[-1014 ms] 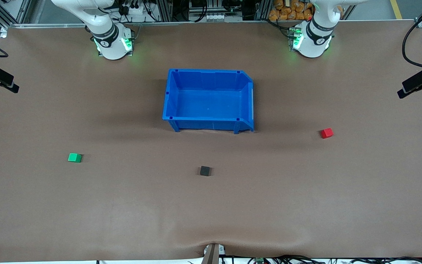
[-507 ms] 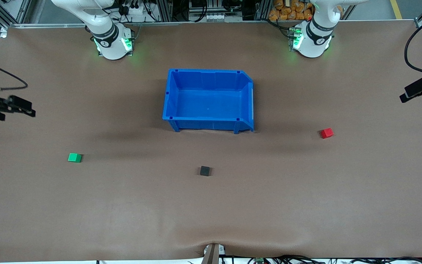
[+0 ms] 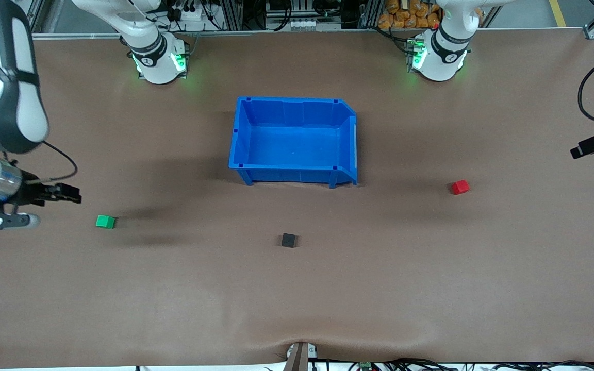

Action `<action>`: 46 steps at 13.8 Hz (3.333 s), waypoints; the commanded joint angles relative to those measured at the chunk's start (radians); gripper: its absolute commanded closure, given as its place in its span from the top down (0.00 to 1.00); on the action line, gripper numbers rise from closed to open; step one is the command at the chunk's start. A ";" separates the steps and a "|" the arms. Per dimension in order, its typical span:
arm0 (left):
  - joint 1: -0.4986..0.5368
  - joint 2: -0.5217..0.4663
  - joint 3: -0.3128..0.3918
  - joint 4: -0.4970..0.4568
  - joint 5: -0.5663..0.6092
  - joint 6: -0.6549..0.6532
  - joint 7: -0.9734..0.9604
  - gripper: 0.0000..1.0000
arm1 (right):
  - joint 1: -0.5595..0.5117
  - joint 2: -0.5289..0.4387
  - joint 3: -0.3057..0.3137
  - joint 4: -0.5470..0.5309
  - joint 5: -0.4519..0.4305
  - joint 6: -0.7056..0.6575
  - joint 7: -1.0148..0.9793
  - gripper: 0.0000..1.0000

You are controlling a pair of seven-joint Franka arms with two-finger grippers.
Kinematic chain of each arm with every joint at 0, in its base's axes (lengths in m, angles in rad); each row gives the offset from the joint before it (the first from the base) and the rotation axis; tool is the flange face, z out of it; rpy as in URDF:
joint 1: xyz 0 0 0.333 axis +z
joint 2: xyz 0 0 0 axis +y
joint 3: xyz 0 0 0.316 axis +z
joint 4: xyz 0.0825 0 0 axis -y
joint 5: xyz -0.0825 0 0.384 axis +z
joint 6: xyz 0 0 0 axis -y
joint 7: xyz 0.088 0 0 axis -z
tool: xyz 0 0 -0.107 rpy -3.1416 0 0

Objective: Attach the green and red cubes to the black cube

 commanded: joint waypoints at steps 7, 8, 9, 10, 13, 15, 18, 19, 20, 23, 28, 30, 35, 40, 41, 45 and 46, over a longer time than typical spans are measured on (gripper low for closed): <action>-0.029 0.164 -0.009 -0.003 0.000 0.013 -0.023 1.00 | -0.047 0.213 0.009 -0.036 -0.001 0.273 0.029 1.00; -0.027 0.190 -0.007 -0.005 -0.003 0.014 -0.030 1.00 | -0.046 0.225 0.010 -0.036 0.000 0.284 0.032 1.00; -0.027 0.209 -0.007 -0.005 -0.005 0.014 -0.041 1.00 | -0.047 0.248 0.012 -0.037 0.002 0.313 0.032 1.00; -0.030 0.221 -0.009 -0.005 -0.005 0.016 -0.059 1.00 | -0.047 0.280 0.012 -0.037 0.002 0.350 0.032 1.00; -0.037 0.281 -0.010 -0.014 -0.005 0.056 -0.064 1.00 | -0.042 0.306 0.013 -0.039 0.003 0.359 0.032 1.00; -0.037 0.316 -0.021 -0.060 -0.005 0.135 -0.064 1.00 | -0.044 0.323 0.013 -0.039 0.003 0.359 0.032 1.00; -0.041 0.341 -0.056 -0.181 -0.005 0.327 -0.066 1.00 | -0.046 0.323 0.013 -0.040 0.003 0.349 0.033 0.43; -0.041 0.355 -0.071 -0.200 -0.006 0.359 -0.067 1.00 | -0.044 0.323 0.013 -0.040 0.003 0.338 0.033 0.08; -0.041 0.365 -0.082 -0.209 -0.018 0.367 -0.081 1.00 | -0.041 0.323 0.015 -0.040 0.003 0.317 0.035 0.00; -0.053 0.414 -0.090 -0.224 -0.037 0.398 -0.118 1.00 | -0.036 0.323 0.016 -0.039 0.003 0.266 0.020 0.00; -0.066 0.422 -0.096 -0.371 -0.037 0.571 -0.142 1.00 | -0.033 0.303 0.016 0.019 0.003 0.263 -0.251 0.00; -0.061 0.418 -0.098 -0.394 -0.037 0.570 -0.159 1.00 | -0.032 0.297 0.016 0.053 0.003 0.266 -0.421 0.00; -0.055 0.392 -0.096 -0.447 -0.031 0.559 -0.156 0.94 | -0.026 0.286 0.071 0.134 0.003 0.242 -0.850 0.00; -0.035 0.384 -0.094 -0.454 -0.025 0.548 -0.144 0.70 | 0.025 0.294 0.084 0.234 0.003 0.226 -1.294 0.00; -0.035 0.382 -0.094 -0.454 -0.025 0.545 -0.144 0.67 | 0.042 0.295 0.084 0.254 0.003 0.226 -1.377 0.00; -0.034 0.379 -0.093 -0.453 -0.025 0.528 -0.142 0.53 | 0.105 0.294 0.084 0.262 0.005 0.224 -1.444 0.00; -0.034 0.379 -0.093 -0.453 -0.023 0.527 -0.141 0.46 | 0.109 0.294 0.084 0.262 0.005 0.224 -1.447 0.00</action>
